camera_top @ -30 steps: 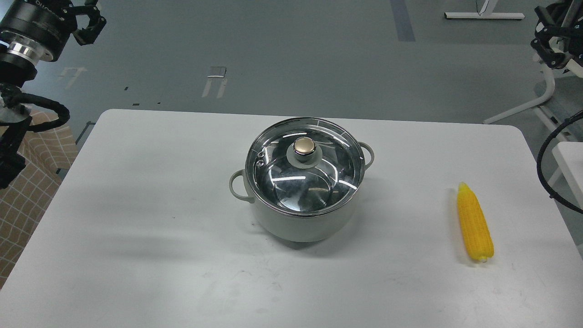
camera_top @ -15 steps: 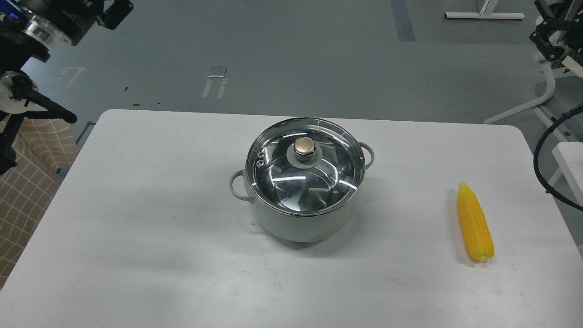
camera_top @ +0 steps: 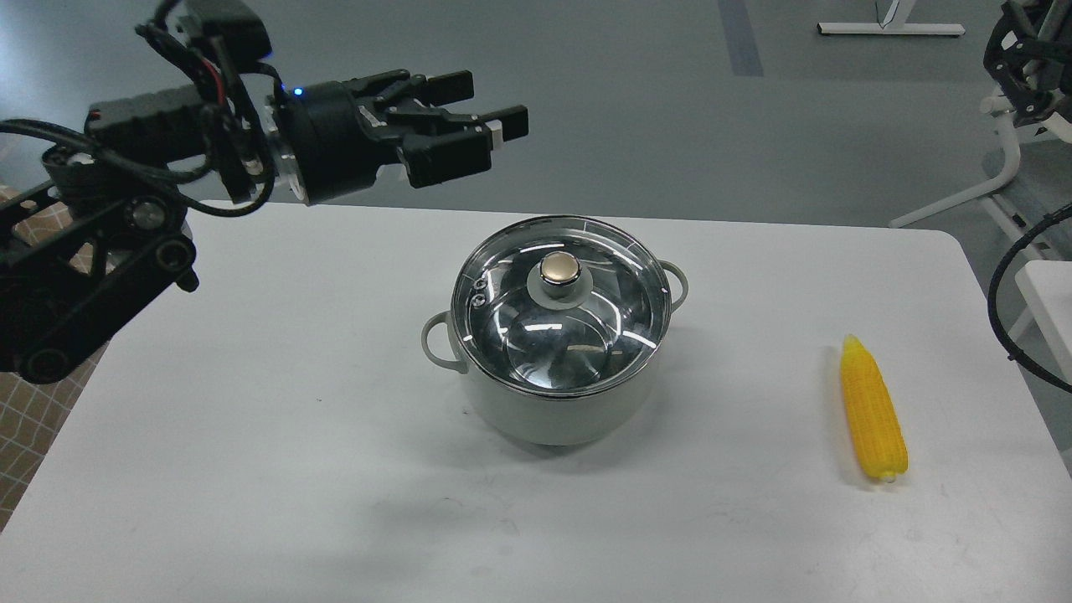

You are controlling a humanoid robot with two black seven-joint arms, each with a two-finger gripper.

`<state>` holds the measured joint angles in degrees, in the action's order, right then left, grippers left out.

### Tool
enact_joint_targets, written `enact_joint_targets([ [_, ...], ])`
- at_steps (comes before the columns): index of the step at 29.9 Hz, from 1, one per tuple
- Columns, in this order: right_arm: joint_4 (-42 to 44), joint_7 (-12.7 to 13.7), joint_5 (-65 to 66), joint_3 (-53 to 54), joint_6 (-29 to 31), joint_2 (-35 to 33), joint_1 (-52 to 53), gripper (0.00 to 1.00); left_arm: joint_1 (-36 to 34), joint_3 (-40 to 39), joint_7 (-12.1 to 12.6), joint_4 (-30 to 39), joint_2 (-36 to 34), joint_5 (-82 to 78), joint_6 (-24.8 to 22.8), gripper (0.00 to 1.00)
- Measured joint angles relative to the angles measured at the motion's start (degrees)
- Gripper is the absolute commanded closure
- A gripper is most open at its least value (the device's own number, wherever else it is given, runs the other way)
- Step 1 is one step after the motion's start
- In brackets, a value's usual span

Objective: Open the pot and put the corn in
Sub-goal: 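Reach the left gripper to the pot lid knob and grasp it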

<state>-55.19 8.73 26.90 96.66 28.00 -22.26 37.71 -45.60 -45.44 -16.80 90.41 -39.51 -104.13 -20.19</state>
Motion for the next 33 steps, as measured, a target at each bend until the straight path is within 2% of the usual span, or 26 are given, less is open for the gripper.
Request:
enact_joint_targets([
  [4,-0.47,-0.03,-0.08,1.23,0.0,-0.05,-0.66,0.0,-0.19,4.86,-0.09,-1.4,4.77,-9.27,0.47,0.07],
  [8,-0.63,-0.04,-0.1,2.45,0.0,-0.08,-0.97,0.0,-0.16,9.09,-0.07,-3.33,6.52,-14.58,1.01,0.11],
  [17,-0.63,-0.09,-0.1,3.18,0.0,-0.15,-1.58,0.0,0.3,10.44,0.29,-6.72,10.53,-16.4,1.3,0.13],
  [28,-0.63,-0.3,-0.1,3.19,0.0,0.13,-2.0,0.0,0.6,14.72,0.46,-10.64,11.82,-18.65,3.42,0.19],
  [31,-0.61,-0.3,-0.1,3.19,0.0,0.18,-2.02,0.0,0.66,14.91,0.46,-10.84,12.93,-18.69,3.56,0.27],
  [32,-0.59,-0.3,-0.1,3.19,0.0,0.19,-2.02,0.0,0.67,14.92,0.45,-10.84,13.15,-18.7,3.57,0.37],
  [33,-0.56,-0.3,-0.1,3.19,0.0,0.19,-2.03,0.0,0.68,14.93,0.5,-10.85,13.32,-18.72,3.57,0.4],
])
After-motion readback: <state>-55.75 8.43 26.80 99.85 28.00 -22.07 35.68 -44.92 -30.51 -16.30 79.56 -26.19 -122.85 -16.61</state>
